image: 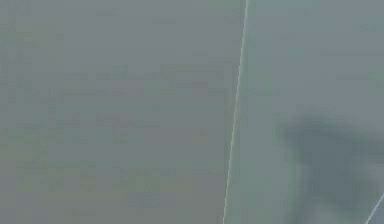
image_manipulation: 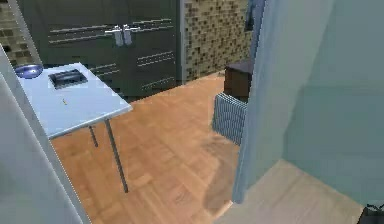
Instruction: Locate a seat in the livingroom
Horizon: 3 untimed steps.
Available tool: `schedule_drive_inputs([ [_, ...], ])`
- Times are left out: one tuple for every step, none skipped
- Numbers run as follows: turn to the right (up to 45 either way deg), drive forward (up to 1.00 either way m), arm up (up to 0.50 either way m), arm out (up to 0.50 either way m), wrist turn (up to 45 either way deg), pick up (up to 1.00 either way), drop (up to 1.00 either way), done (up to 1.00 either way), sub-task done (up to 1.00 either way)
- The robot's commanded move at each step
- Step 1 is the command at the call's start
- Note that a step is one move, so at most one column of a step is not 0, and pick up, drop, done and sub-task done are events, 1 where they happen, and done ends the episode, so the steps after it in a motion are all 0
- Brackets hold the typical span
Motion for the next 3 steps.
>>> schedule_drive_inputs([
  [45.0, 0.0, 0.0, 0.0, 0.0, 0.0, 0.0, 0.0, 0.0],
  [45.0, 0.0, 0.0, 0.0, 0.0, 0.0, 0.0, 0.0, 0.0],
  [0.0, 1.0, 0.0, 0.0, 0.0, 0.0, 0.0, 0.0, 0.0],
])
